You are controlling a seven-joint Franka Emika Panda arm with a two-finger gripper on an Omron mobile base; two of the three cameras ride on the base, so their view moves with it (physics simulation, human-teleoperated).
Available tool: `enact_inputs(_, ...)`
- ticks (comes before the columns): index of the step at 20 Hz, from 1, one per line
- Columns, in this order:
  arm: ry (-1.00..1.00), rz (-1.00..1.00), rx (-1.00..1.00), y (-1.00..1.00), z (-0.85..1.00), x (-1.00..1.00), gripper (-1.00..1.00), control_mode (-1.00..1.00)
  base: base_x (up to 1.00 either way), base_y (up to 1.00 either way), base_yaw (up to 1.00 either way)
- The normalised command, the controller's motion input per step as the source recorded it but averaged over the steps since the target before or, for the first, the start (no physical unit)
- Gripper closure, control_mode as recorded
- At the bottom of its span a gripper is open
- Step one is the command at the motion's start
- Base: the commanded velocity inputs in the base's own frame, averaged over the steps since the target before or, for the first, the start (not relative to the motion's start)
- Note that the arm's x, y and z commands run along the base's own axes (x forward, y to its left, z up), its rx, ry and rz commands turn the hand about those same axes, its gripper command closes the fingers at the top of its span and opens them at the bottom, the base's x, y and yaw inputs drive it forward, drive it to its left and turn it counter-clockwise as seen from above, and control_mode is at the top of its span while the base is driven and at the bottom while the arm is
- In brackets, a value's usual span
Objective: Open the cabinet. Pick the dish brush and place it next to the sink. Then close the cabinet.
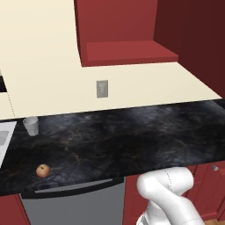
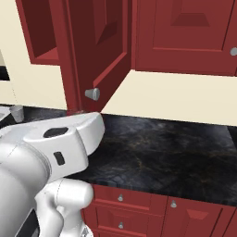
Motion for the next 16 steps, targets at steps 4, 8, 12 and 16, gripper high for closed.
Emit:
enact_inputs(4,-0.04,0.00,0.03,-0.38,0.00,0.01,-1.00,-1.00,0.00,0.00,0.00)
enact_inputs(8,0.00,0.01,0.00,-0.08,-0.01,0.49,-1.00,-1.00,0.00,0.00,0.00)
enact_inputs(12,0.00,0.00,0.00,-0.02,-0.10,0.94,-1.00,-1.00,0.00,0.00,0.00)
enact_inputs(16,0.00,0.01,0.02,-0.35,-0.03,0.19,-1.00,-1.00,0.00,0.00,0.00)
